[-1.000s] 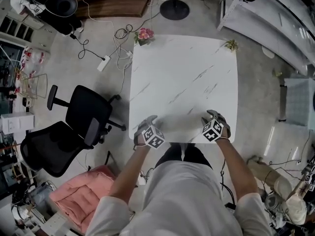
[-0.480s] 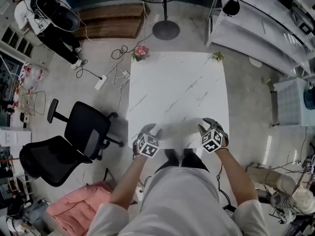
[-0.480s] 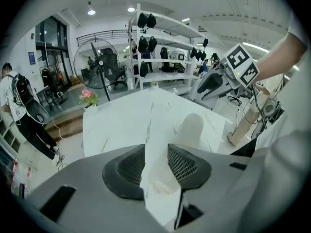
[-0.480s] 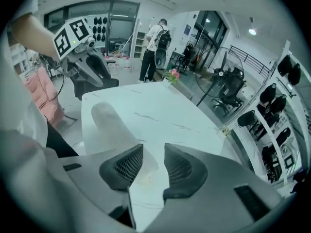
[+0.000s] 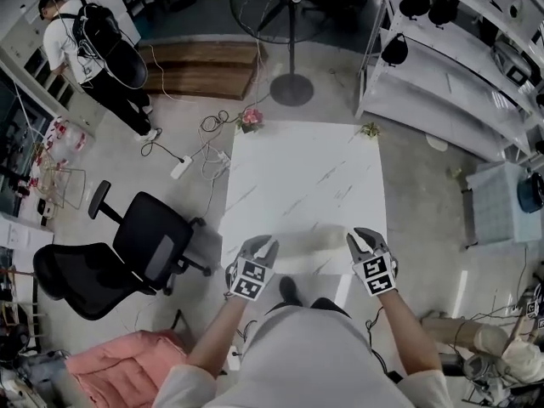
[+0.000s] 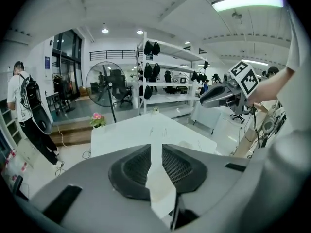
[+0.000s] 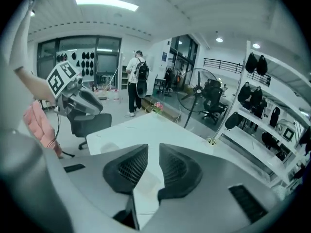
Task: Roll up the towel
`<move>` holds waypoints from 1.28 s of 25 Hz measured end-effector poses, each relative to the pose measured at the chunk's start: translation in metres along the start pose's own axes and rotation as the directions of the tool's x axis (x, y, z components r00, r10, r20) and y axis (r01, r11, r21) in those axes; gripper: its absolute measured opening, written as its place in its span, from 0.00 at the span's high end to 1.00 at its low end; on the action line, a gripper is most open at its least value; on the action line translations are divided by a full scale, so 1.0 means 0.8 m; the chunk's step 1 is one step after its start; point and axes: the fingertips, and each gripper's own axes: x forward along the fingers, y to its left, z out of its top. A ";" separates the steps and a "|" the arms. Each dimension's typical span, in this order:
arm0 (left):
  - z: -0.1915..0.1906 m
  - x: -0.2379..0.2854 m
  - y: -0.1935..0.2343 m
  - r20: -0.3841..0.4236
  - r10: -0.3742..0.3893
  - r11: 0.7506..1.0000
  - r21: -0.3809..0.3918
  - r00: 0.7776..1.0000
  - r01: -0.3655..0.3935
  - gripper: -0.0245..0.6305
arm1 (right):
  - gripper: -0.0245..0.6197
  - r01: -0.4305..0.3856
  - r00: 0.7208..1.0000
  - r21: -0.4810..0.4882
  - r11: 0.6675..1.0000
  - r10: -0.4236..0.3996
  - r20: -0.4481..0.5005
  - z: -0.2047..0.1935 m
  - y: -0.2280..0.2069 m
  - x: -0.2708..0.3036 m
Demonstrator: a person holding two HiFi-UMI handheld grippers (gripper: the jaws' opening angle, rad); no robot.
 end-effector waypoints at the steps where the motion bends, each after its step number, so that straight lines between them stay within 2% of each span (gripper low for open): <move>1: 0.005 -0.010 -0.005 0.013 0.010 1.000 -0.004 1.000 -0.010 0.83 | 0.84 -0.003 1.000 0.018 1.000 0.002 0.019 0.005 0.000 -0.011; 7: 0.035 -0.058 -0.040 0.088 0.106 0.994 -0.015 0.990 -0.105 0.87 | 0.87 -0.037 0.992 0.077 0.996 0.027 0.121 0.020 -0.001 -0.076; 17: 0.047 -0.141 -0.143 0.161 0.217 0.974 -0.096 0.963 -0.204 0.92 | 0.91 -0.133 0.959 0.027 0.991 0.122 0.256 0.020 0.029 -0.190; 22: 0.047 -0.173 -0.183 0.174 0.278 0.959 -0.098 0.945 -0.265 0.93 | 0.92 -0.175 0.940 0.021 0.984 0.161 0.300 0.010 0.045 -0.232; 26: 0.048 -0.196 -0.208 0.200 0.299 0.951 -0.139 0.933 -0.275 0.93 | 0.93 -0.194 0.931 0.015 0.981 0.179 0.319 0.003 0.056 -0.250; 29: 0.046 -0.211 -0.221 0.218 0.309 0.950 -0.118 0.926 -0.289 0.93 | 0.94 -0.200 0.925 0.026 0.979 0.180 0.335 0.000 0.062 -0.264; 32: 0.045 -0.225 -0.230 0.228 0.291 0.956 -0.112 0.929 -0.272 0.93 | 0.94 -0.187 0.923 0.032 0.982 0.165 0.348 -0.002 0.066 -0.275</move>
